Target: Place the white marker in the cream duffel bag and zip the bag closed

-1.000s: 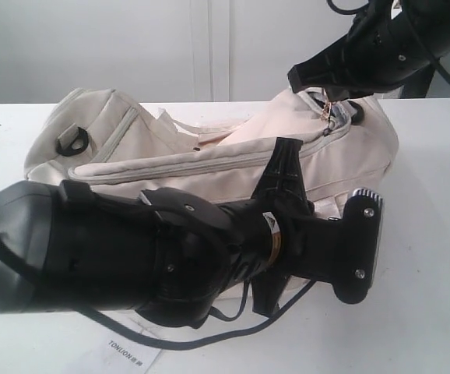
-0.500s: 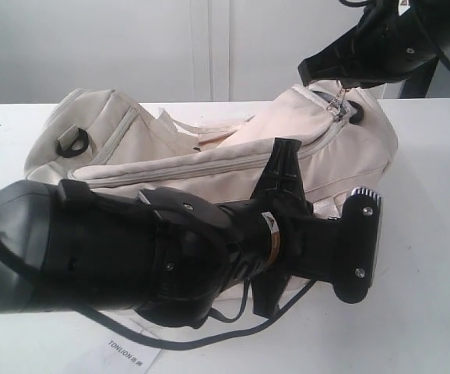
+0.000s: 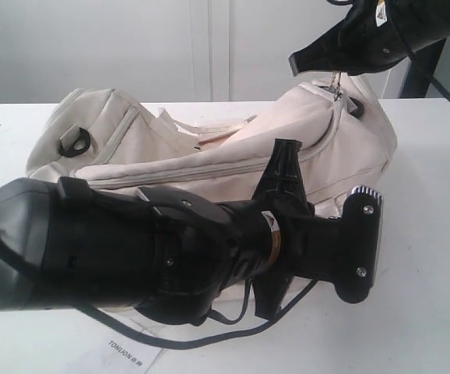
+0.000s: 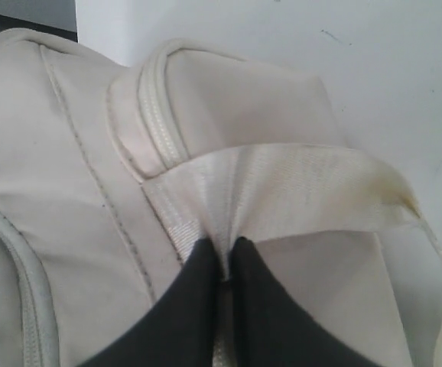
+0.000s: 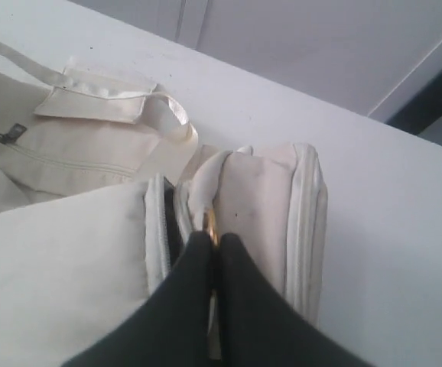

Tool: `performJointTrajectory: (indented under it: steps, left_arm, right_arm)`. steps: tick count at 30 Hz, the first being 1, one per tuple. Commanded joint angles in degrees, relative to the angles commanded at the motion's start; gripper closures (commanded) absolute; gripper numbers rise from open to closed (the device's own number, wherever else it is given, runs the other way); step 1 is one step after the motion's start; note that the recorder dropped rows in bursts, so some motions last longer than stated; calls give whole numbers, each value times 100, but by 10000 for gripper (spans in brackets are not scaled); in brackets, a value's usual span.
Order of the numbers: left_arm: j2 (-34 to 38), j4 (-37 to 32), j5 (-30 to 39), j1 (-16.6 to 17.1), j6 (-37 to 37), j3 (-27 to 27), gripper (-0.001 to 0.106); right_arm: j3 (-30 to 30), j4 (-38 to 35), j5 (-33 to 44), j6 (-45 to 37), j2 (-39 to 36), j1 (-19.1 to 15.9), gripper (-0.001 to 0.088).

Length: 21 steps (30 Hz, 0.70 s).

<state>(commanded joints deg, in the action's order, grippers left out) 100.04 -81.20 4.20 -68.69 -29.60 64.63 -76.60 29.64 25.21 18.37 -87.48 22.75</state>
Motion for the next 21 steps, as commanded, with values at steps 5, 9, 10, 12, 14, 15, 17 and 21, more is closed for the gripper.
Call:
performJointTrajectory:
  steps: [5, 9, 10, 12, 14, 15, 17, 21]
  left_arm:
    - [0, 0, -158, 0, 0, 0, 1053]
    - [0, 0, -158, 0, 0, 0, 1053]
    - [0, 0, -158, 0, 0, 0, 1053]
    - [0, 0, -158, 0, 0, 0, 1053]
    - [0, 0, -158, 0, 0, 0, 1053]
    - [0, 0, -158, 0, 0, 0, 1053]
    - [0, 0, -158, 0, 0, 0, 1053]
    - [0, 0, -221, 0, 0, 0, 1053]
  right_arm:
    - [0, 103, -249, 0, -92, 0, 868]
    - [0, 103, -374, 0, -212, 0, 868]
    - [0, 103, -446, 0, -238, 0, 868]
    - [0, 127, -558, 0, -291, 0, 868]
    - [0, 127, -685, 0, -326, 0, 868]
    - [0, 127, -757, 0, -343, 0, 868]
    - [0, 127, -868, 0, -355, -11, 868]
    - [0, 127, -1011, 43, -402, -130, 868]
